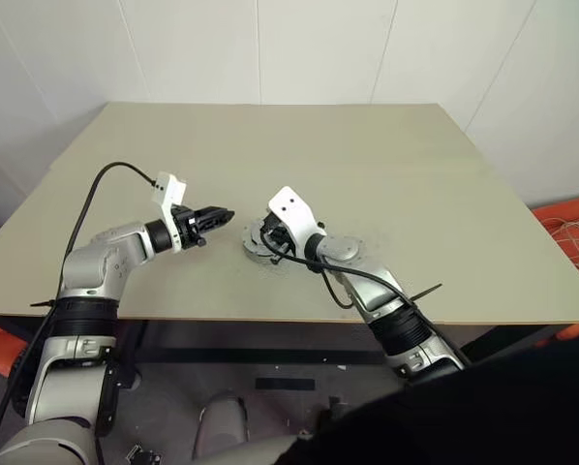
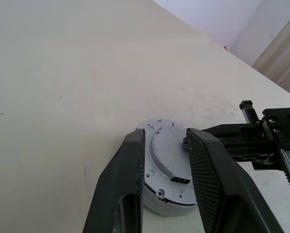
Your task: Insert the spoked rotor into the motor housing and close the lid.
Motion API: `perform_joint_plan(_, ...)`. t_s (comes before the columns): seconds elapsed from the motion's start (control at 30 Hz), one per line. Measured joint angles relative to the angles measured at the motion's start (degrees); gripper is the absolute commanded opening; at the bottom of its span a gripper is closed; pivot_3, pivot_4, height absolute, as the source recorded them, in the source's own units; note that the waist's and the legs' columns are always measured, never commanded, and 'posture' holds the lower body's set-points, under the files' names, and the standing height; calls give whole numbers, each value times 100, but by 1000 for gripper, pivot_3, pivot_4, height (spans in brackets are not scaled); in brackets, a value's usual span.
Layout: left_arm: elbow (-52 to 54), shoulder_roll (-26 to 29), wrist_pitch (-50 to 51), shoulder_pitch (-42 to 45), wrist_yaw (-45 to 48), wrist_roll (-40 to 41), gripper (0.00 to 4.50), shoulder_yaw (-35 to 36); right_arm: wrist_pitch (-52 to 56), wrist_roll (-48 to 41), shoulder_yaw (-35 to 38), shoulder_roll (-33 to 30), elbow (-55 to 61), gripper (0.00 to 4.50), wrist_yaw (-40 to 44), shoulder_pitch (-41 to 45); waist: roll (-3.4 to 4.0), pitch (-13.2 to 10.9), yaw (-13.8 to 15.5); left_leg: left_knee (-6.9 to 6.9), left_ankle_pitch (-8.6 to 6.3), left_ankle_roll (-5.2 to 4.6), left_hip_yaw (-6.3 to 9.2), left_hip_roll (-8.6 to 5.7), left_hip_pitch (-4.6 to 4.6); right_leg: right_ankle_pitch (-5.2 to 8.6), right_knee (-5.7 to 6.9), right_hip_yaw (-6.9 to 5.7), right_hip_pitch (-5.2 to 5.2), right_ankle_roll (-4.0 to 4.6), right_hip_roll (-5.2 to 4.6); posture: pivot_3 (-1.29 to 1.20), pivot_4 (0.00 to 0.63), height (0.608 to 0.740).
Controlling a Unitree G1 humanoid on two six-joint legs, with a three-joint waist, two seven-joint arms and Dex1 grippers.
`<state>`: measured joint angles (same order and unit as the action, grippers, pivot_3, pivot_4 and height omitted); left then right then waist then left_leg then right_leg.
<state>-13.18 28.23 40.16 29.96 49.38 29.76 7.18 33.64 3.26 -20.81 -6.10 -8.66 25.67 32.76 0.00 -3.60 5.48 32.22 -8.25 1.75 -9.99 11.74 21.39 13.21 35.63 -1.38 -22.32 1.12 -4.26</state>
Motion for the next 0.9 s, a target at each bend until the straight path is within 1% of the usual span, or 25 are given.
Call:
perform_joint_plan(0.37, -44, -5, -49, 53, -17, -1, 1462, 0, -688, 0, 193, 103, -587, 112, -83, -4, -2, 1, 1, 0, 1, 2, 1, 0, -23, 1, 1, 0, 20, -3, 0, 0, 0, 740)
perform_joint_plan(0.77, -292, -29, -241, 187, -38, -52, 1462, -3, -497, -80, 494, -426, -182, 112, 108, -515, -9, 5, -2, -1, 1, 2, 3, 2, -26, 2, -1, -1, 22, -3, 1, 0, 0, 740)
perform_joint_plan(0.9, -374, -58, -289, 234, -37, -73, 1462, -10, -424, -76, 487, -452, -194, 112, 51, -731, -3, 1, -14, -4, 1, 2, -2, 2, 0, -2, 0, 0, -6, 3, 1, 0, 0, 740)
